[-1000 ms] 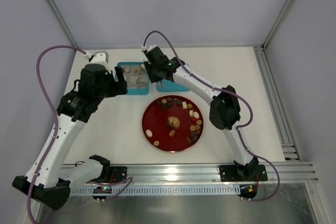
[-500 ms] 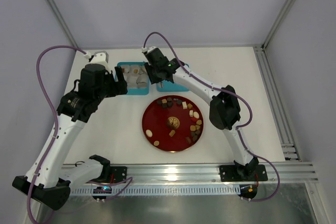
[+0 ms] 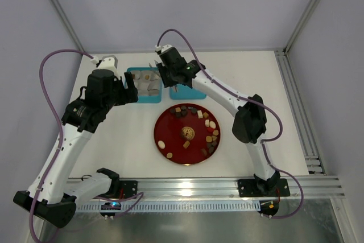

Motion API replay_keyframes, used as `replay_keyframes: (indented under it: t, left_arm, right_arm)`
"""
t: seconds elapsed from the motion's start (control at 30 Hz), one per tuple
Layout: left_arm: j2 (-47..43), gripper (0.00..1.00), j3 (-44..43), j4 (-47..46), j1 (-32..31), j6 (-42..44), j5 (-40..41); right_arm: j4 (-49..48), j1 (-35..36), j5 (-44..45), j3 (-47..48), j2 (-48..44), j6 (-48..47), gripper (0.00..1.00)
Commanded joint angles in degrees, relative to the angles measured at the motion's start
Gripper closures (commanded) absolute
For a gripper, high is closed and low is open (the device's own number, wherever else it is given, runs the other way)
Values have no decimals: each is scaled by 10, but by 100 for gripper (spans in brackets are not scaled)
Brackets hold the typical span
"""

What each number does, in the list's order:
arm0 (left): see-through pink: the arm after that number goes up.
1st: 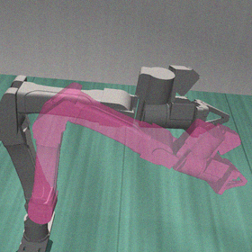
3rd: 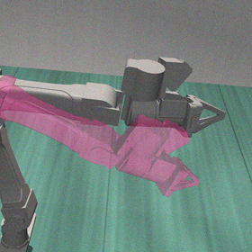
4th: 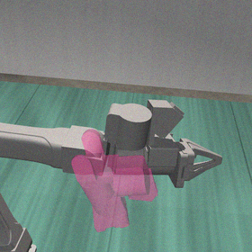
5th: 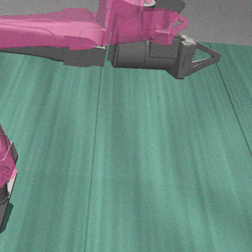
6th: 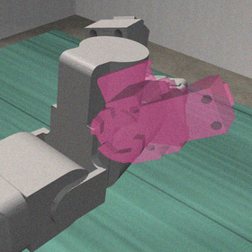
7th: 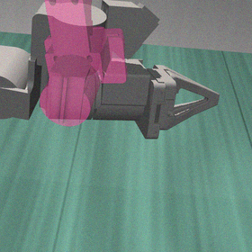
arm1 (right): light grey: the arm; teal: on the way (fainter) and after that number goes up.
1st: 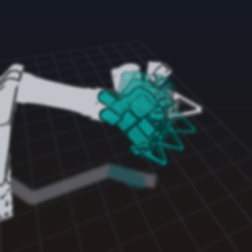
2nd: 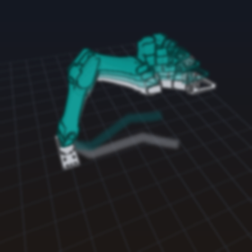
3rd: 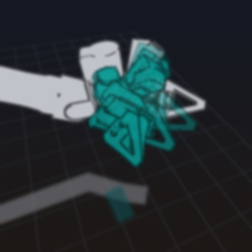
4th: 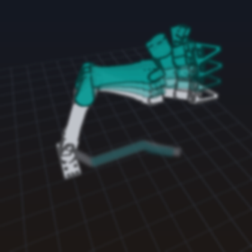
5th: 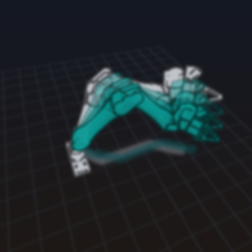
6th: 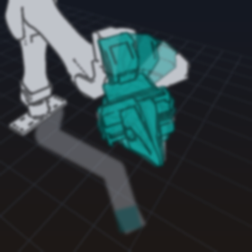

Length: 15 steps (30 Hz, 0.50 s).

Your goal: Pack the chocolate

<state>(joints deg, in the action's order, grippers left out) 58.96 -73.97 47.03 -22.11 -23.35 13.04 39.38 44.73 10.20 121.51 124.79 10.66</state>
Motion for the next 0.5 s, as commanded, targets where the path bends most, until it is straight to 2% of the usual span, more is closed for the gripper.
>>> replay_keyframes:
  t: [0.0,0.33,0.47]
  left_arm:
    - [-5,18,-20,-7,1,8,9]
    - [4,18,-27,-15,1,3,3]
    - [5,18,-26,-16,1,-2,2]
  right_arm:
    - [9,6,15,-26,-121,12,61]
    - [87,33,15,-309,-374,76,61]
    - [136,102,24,-384,-439,117,61]
